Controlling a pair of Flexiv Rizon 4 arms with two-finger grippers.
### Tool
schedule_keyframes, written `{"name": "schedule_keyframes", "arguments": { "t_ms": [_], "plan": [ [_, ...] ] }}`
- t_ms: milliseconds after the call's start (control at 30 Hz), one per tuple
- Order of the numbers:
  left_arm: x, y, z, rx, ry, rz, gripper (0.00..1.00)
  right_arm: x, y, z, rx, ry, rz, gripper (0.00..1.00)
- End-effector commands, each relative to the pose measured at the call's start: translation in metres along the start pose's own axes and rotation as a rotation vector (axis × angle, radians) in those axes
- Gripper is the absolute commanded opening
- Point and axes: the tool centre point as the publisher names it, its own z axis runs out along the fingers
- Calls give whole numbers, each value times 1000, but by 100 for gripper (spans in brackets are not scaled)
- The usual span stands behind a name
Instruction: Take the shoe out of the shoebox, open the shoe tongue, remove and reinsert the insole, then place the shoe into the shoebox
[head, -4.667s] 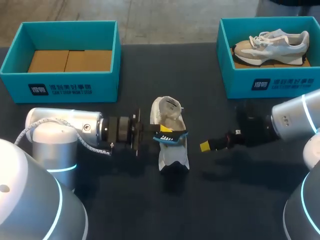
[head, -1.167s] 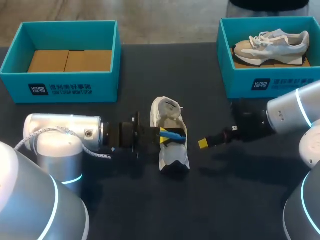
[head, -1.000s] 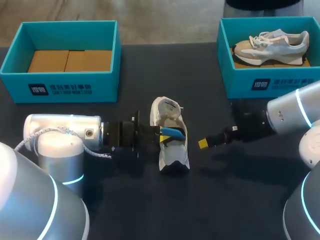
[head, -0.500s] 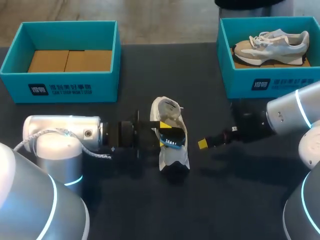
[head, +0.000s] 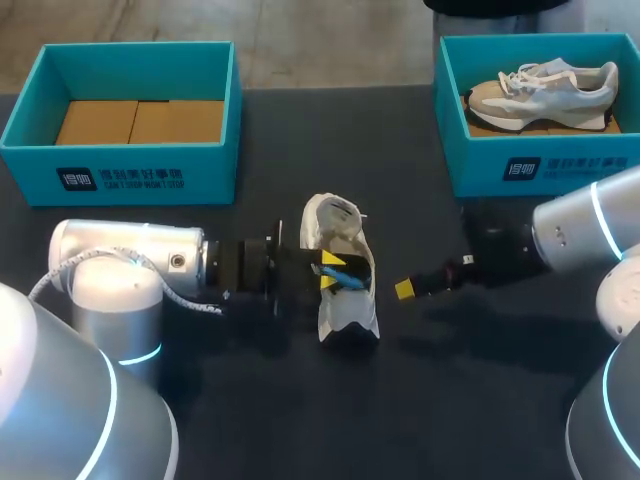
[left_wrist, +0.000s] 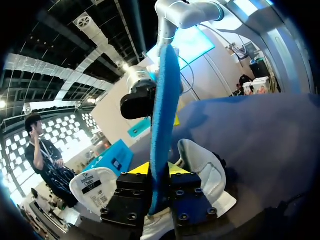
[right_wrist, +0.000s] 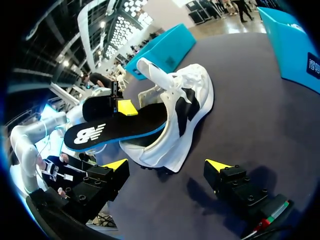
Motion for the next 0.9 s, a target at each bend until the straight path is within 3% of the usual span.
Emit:
{"name": "schedule_keyframes", "arguments": {
  "t_ms": [33,700,833,900],
  "plan": [
    [-1,6,4,-12,34,-2,0,2,-1,-1,-2,-6,2,100],
    [-7,31,8,-111,17,21,0,-4,-4,-4,-11,-5,11,100],
    [-10,26,7,-101,9,16,41,-5,-5,-6,-13,-6,12,100],
    [-11,21,6,-90,5,16,43,-6,-5,-6,-13,-7,12,100]
  ]
}}
